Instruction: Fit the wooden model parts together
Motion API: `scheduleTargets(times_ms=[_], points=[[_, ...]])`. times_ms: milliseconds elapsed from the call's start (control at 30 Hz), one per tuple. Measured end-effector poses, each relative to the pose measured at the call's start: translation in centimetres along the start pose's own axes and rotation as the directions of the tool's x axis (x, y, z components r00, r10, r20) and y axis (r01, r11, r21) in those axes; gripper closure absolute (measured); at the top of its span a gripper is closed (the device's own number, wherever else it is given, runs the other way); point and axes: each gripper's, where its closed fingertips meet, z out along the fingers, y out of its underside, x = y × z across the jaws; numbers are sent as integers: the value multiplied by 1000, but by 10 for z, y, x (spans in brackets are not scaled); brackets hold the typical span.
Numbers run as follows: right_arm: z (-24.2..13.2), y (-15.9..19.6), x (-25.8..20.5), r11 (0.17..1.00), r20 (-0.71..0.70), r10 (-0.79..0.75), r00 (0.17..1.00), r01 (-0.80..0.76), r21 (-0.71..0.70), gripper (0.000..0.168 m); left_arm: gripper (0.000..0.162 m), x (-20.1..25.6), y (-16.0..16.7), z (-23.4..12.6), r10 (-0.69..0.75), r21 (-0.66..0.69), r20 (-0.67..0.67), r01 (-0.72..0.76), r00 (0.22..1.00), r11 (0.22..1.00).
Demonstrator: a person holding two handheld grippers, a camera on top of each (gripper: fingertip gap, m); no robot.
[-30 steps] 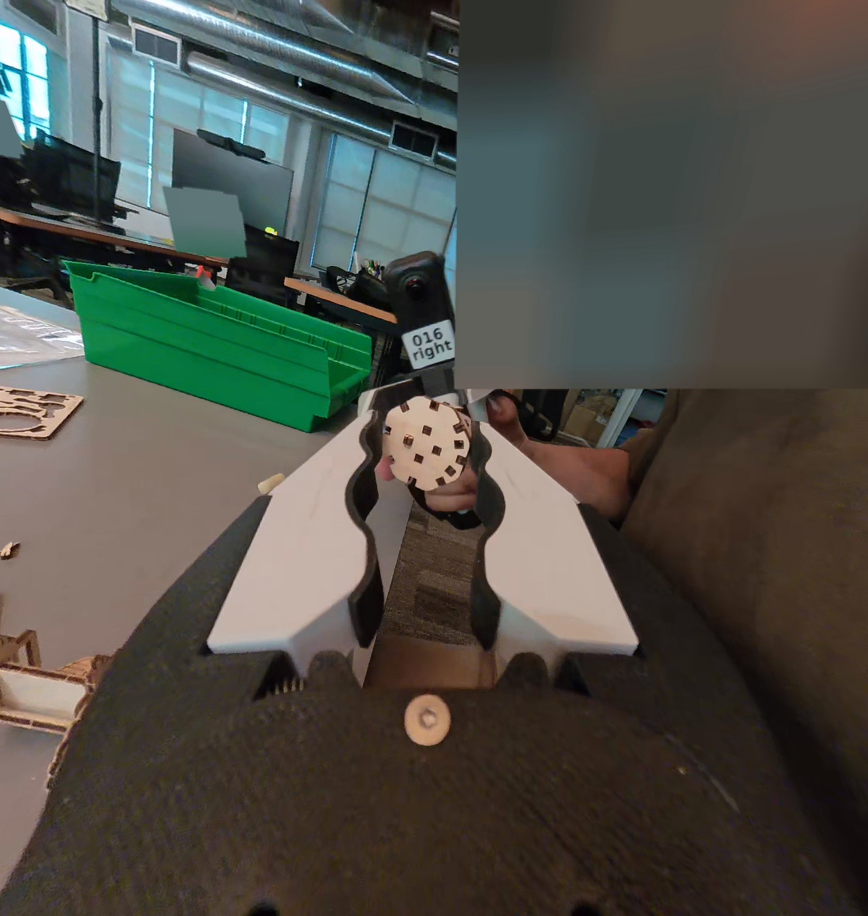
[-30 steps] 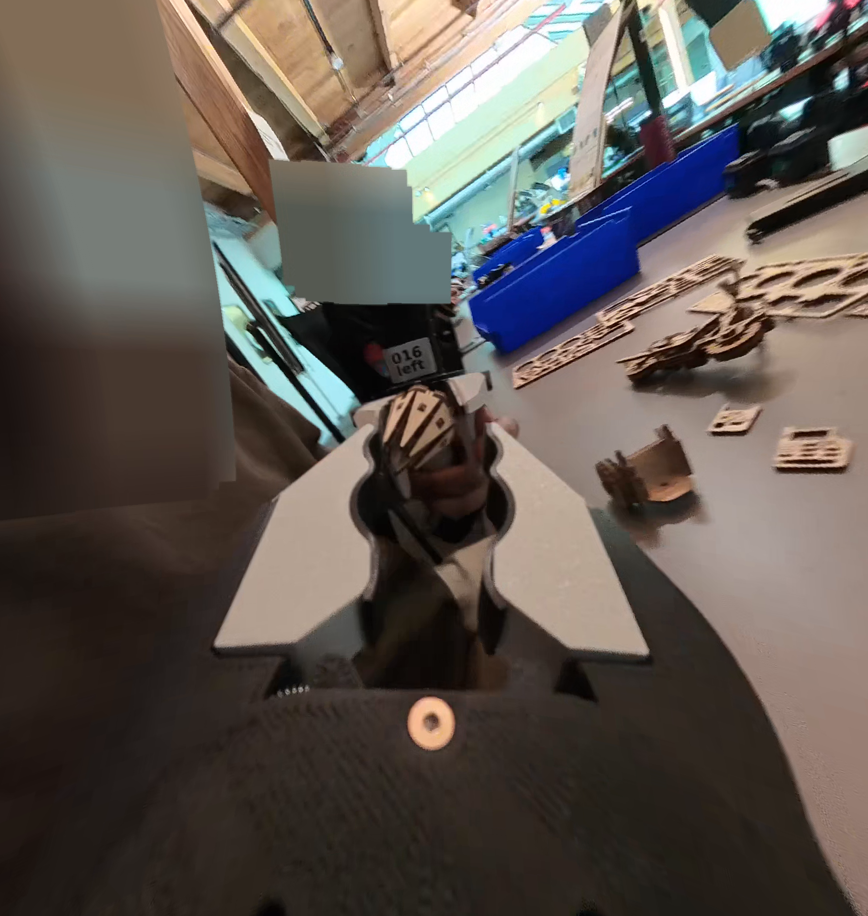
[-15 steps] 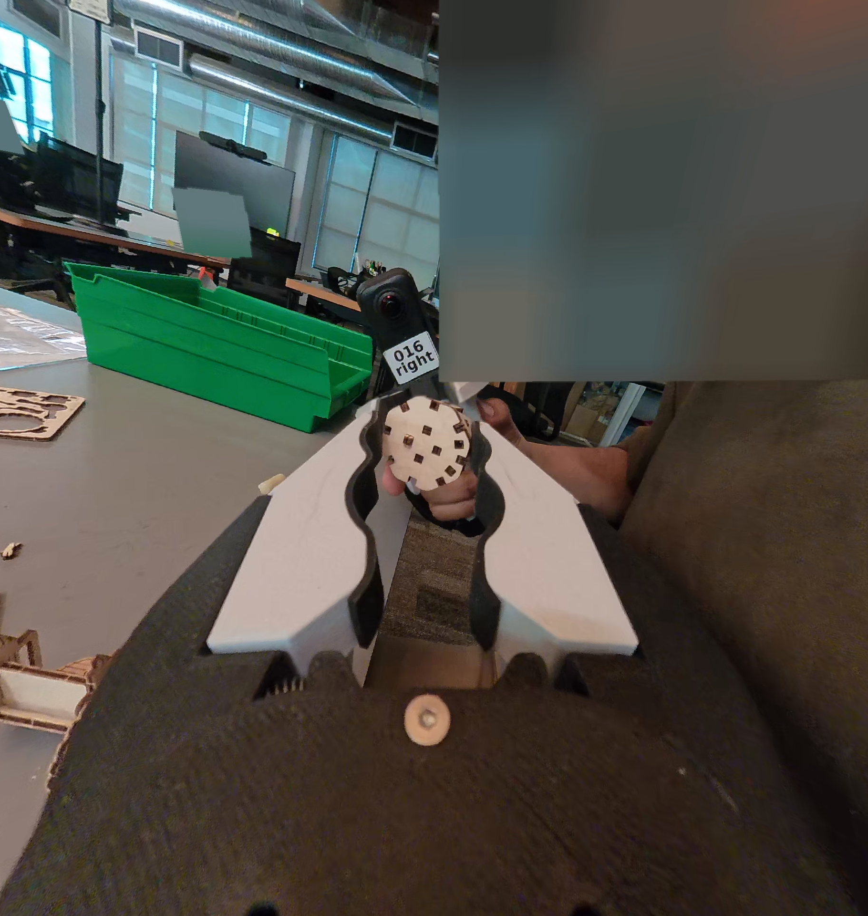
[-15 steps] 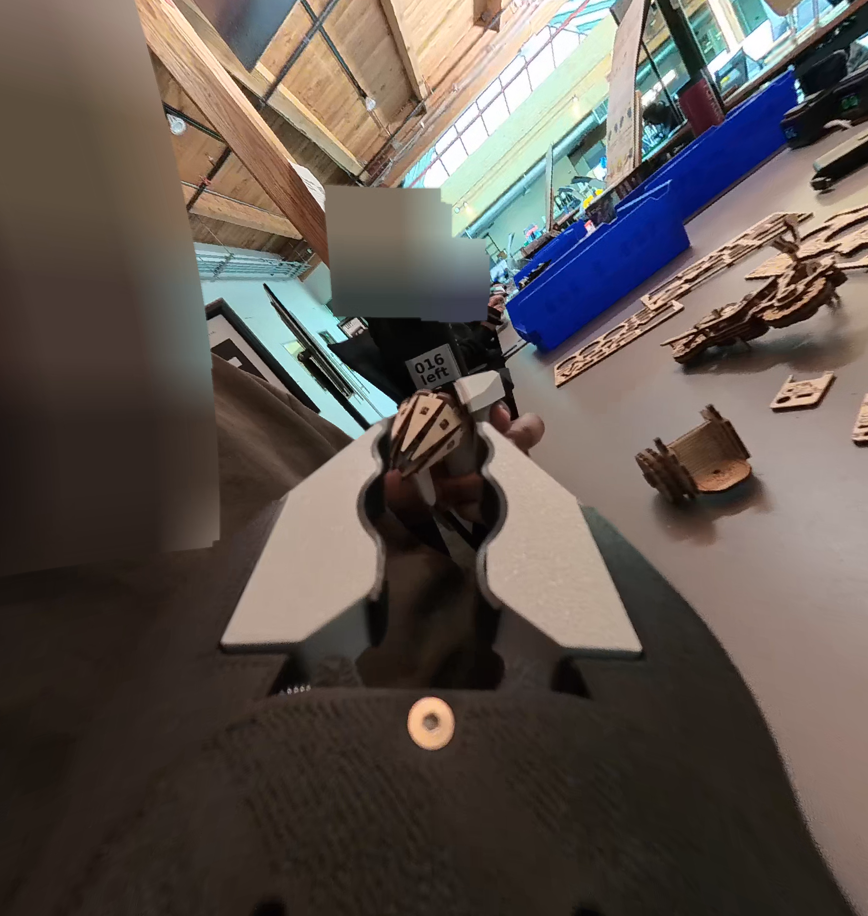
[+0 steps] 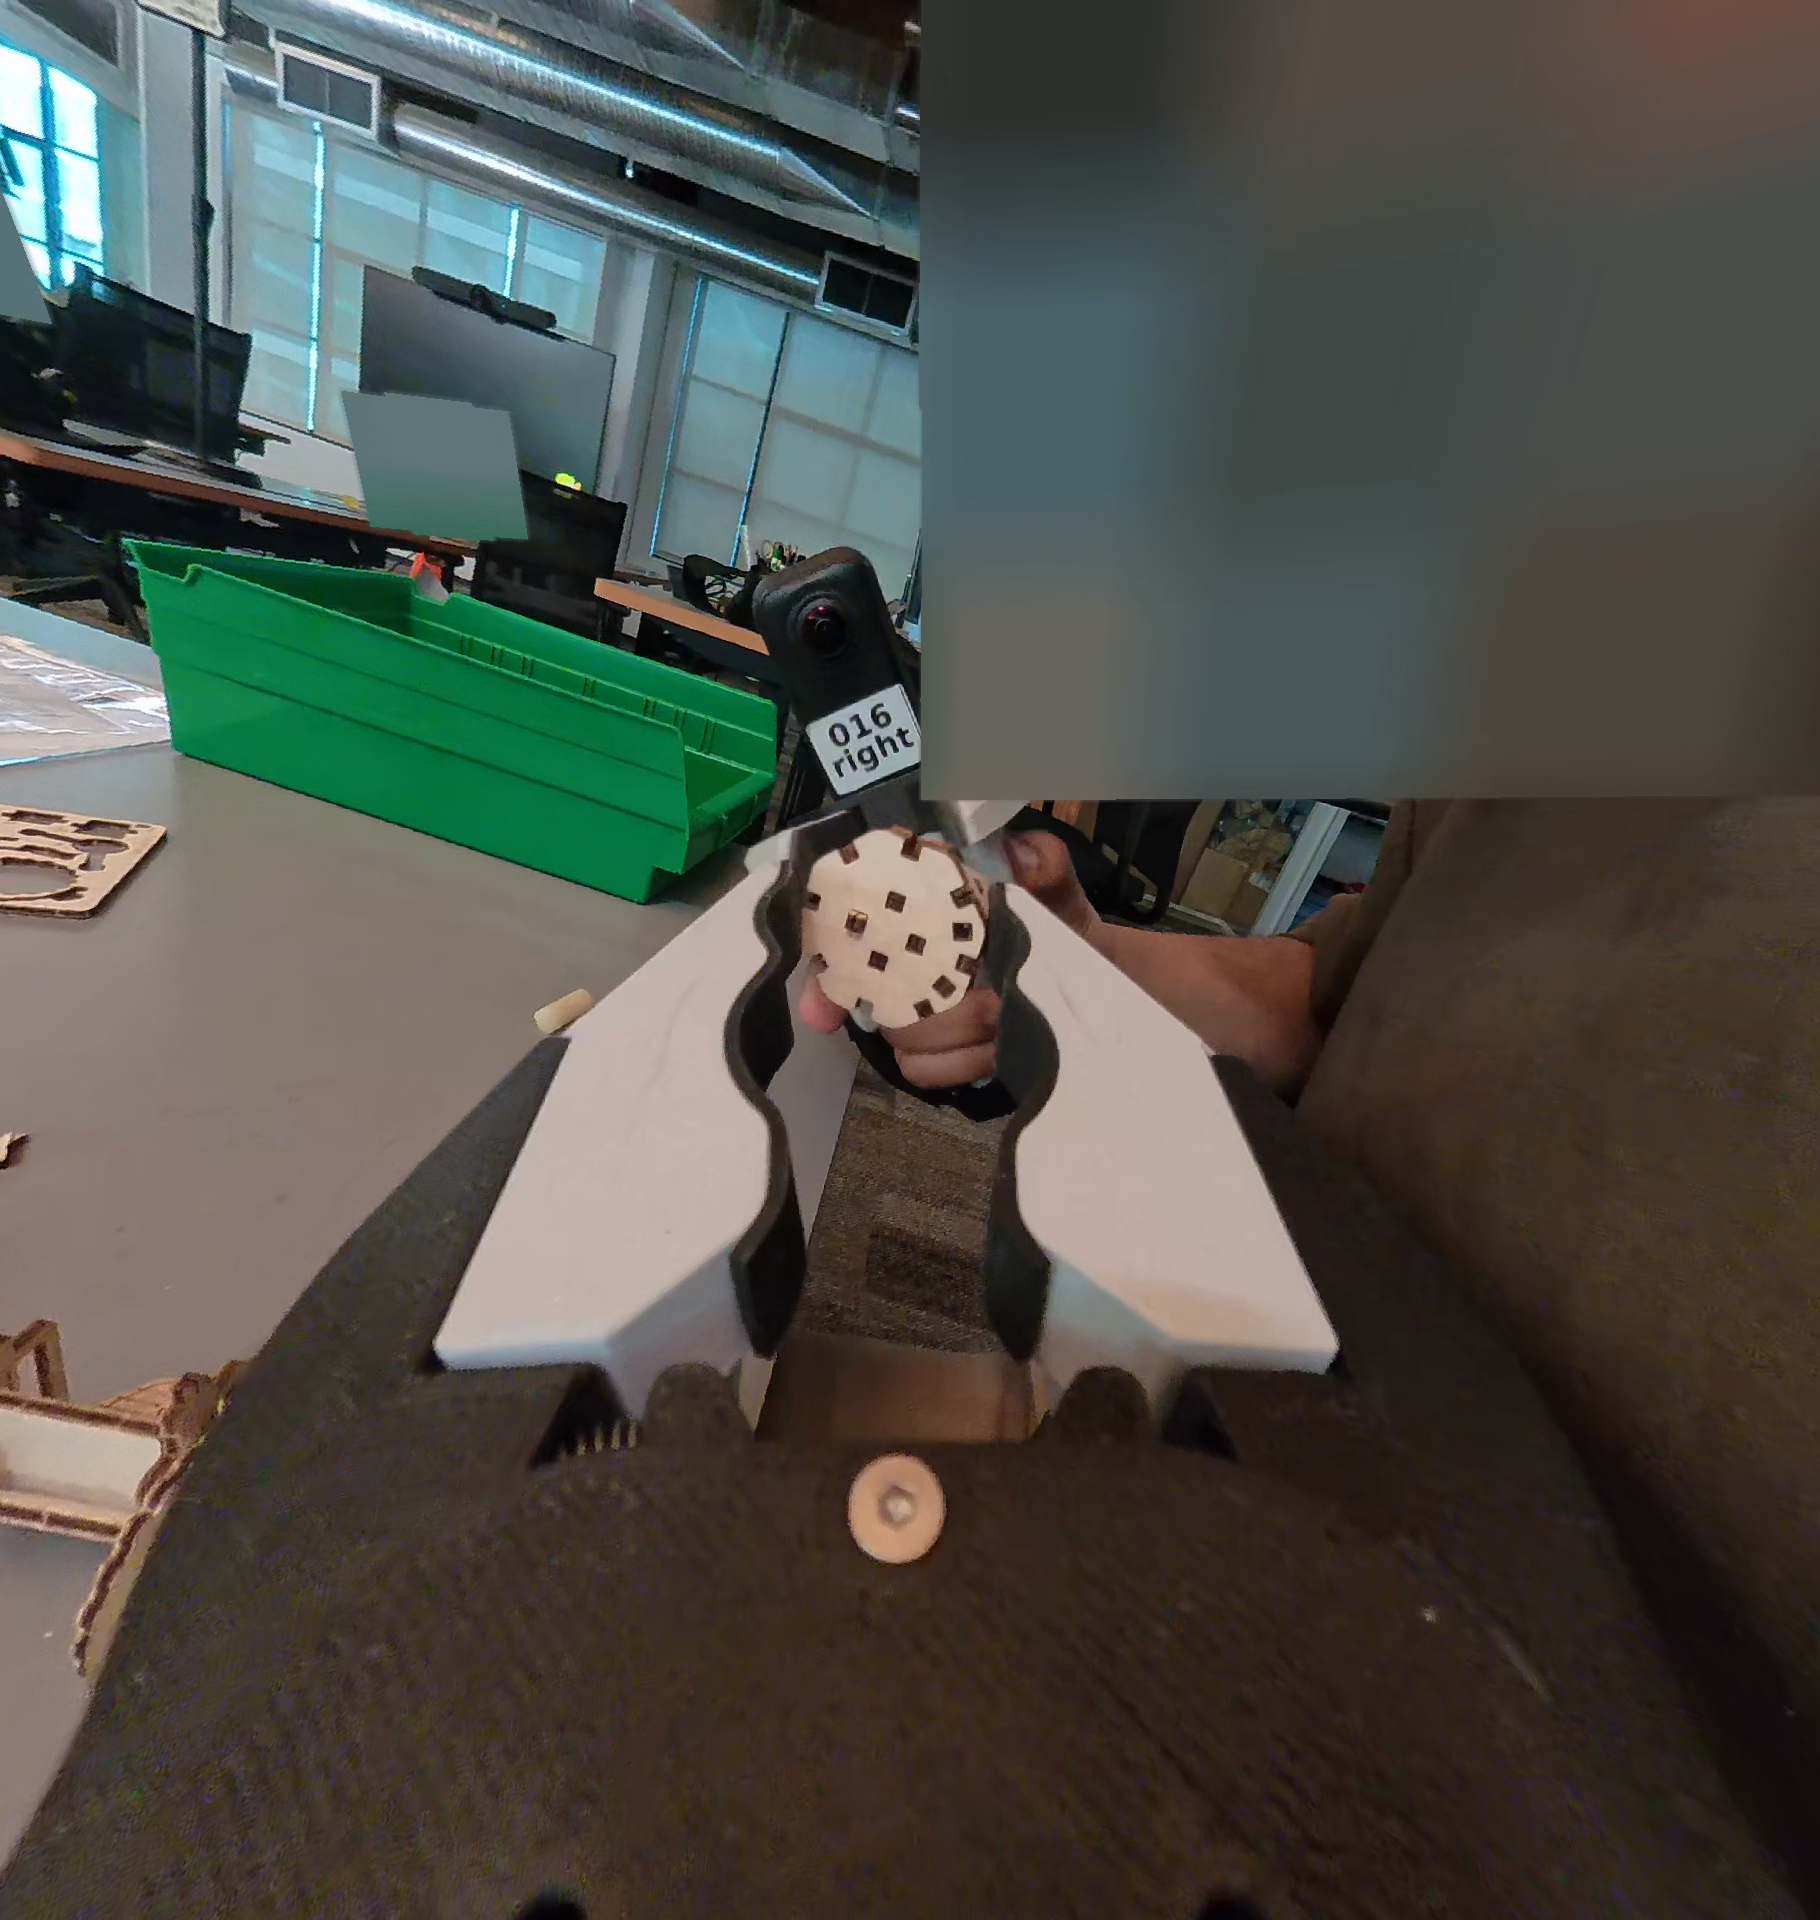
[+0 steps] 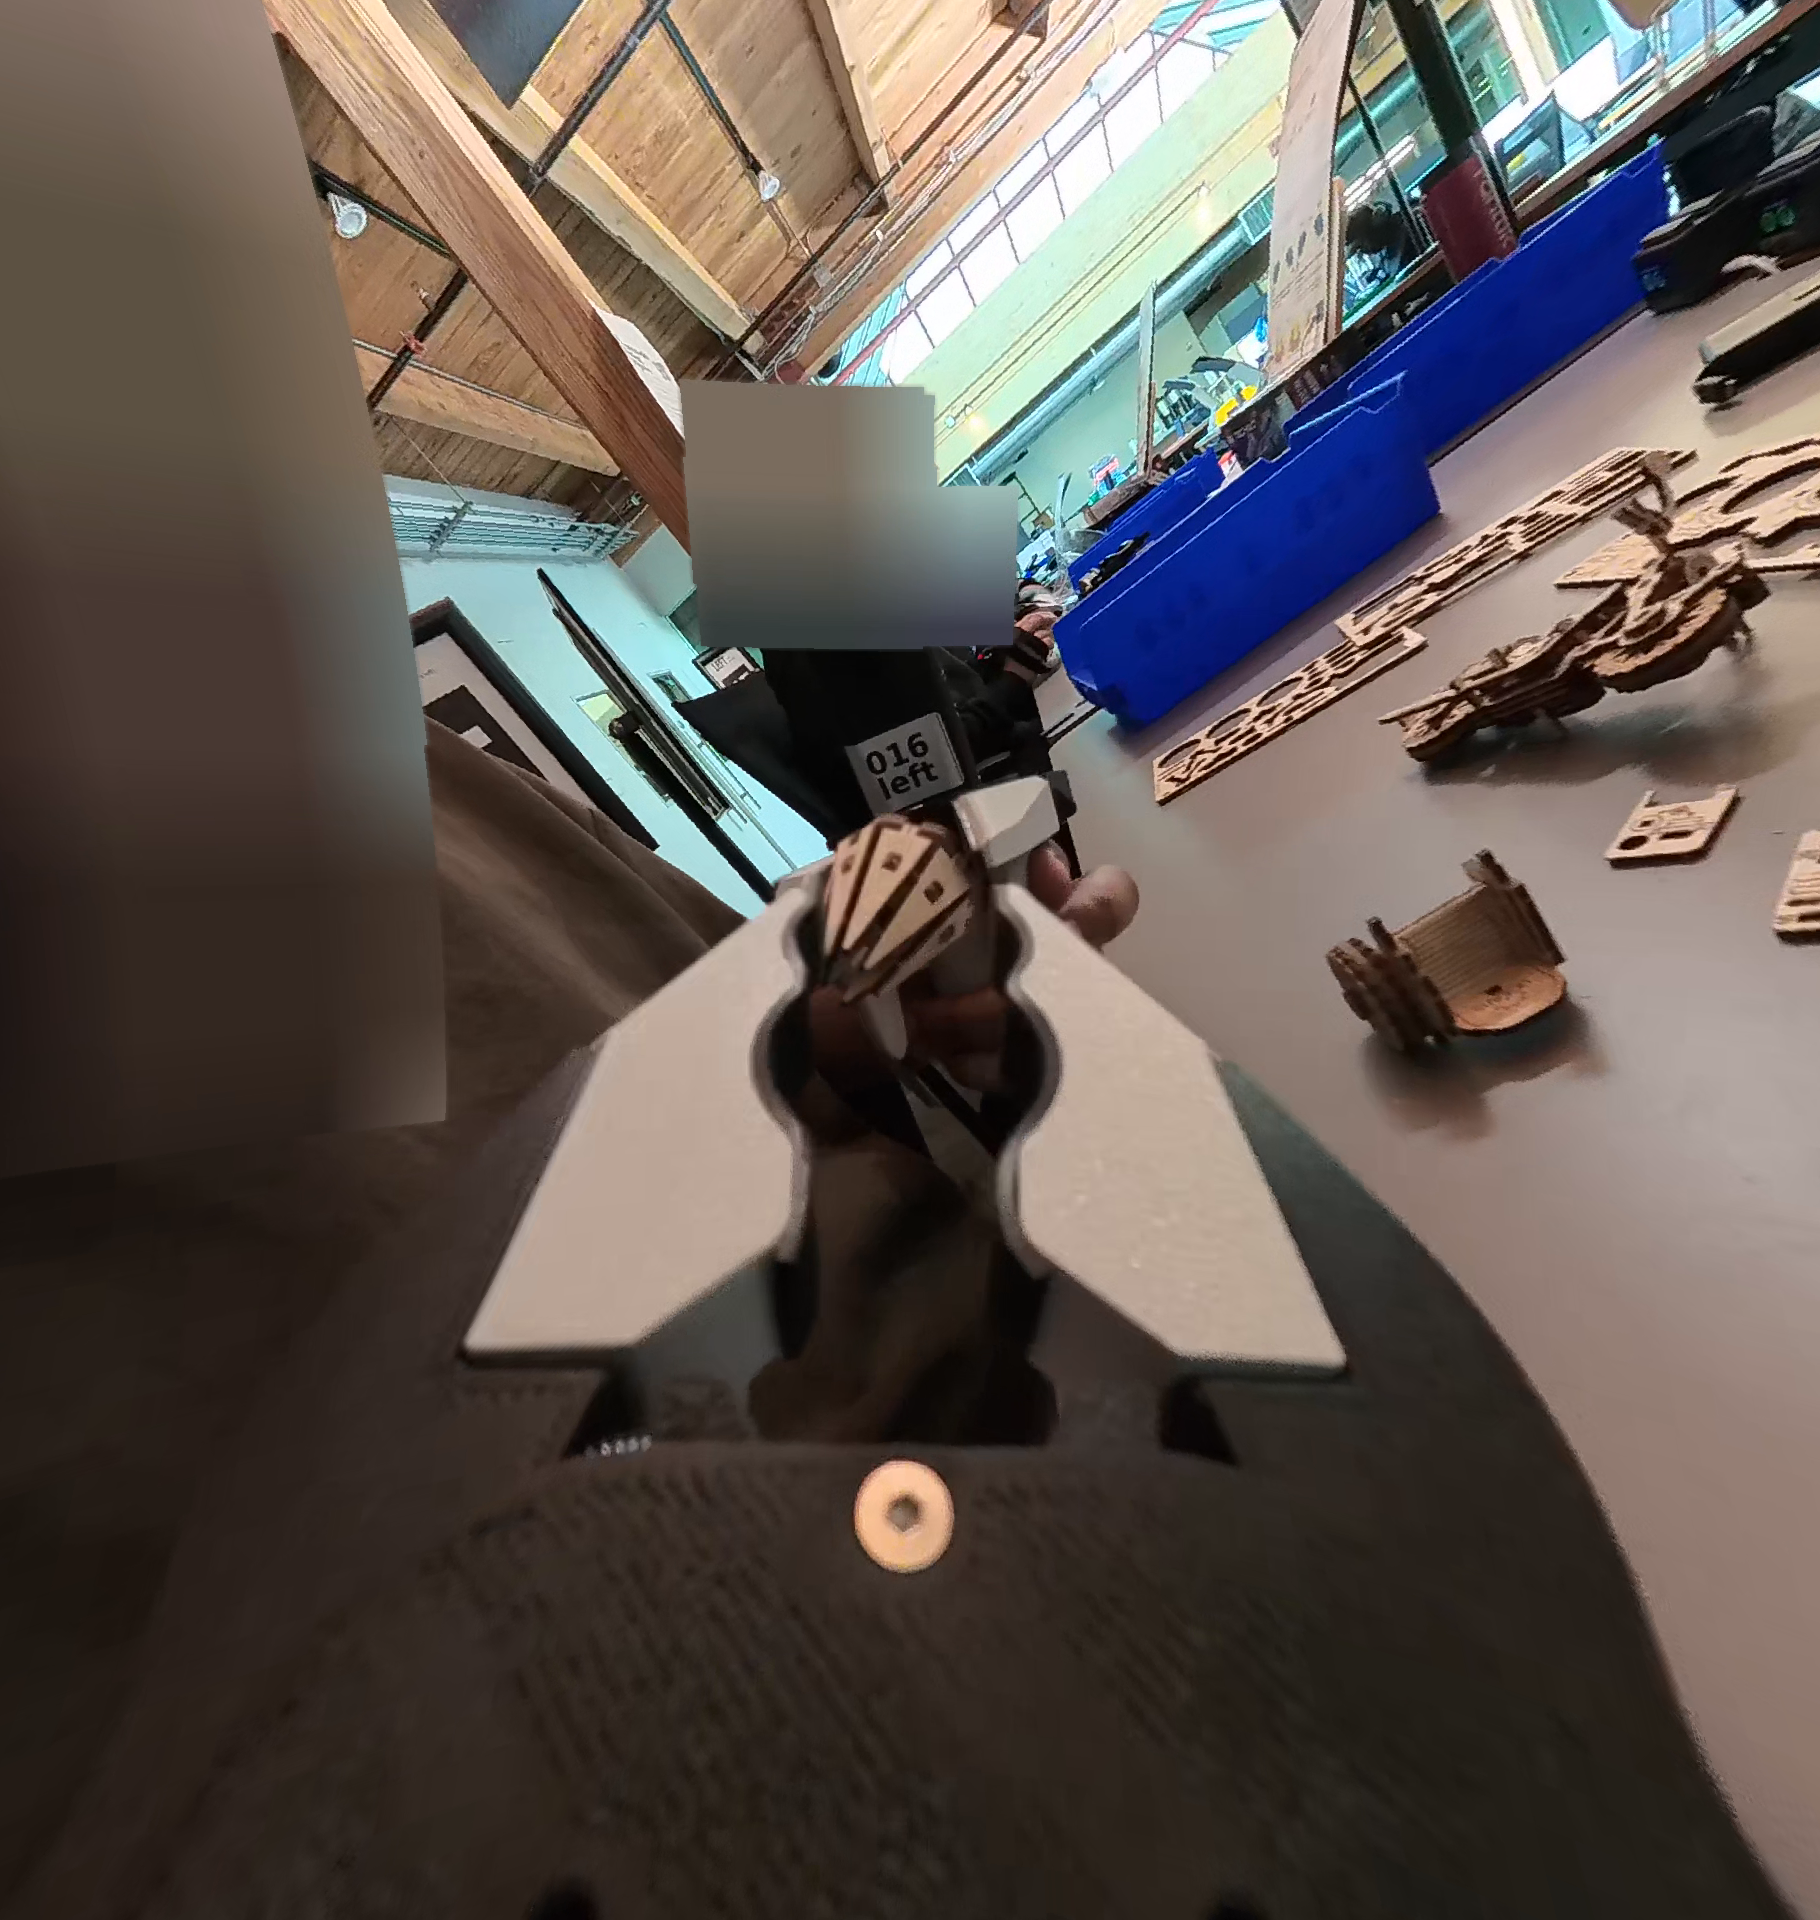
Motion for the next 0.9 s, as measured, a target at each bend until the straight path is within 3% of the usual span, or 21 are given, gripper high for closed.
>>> scheduleTargets(times_ms=[33, 233, 533, 733, 900], points=[[-1, -1, 0, 1000, -4, -4, 1000, 4, 5, 132, 129, 0, 1, 0, 5, -4, 3, -5, 1000, 1000], [-1, 0, 3, 1000, -40, -12, 999, 11, -13, 130, 129, 6, 5, 0, -10, -27, -51, 9, 999, 1000], [9, 19, 3, 973, 31, 219, 975, -215, -83, 123, 129, 16, 16, 3, -3, -81, -102, -5, 995, 997], [11, 26, -1, 912, 90, 404, 910, -393, -117, 134, 129, 17, 20, 1, 6, -103, -118, -19, 993, 995], [8, 36, 2, 857, 59, 504, 862, -490, -161, 137, 129, 13, 31, 0, 79, -173, -103, -96, 992, 980]])
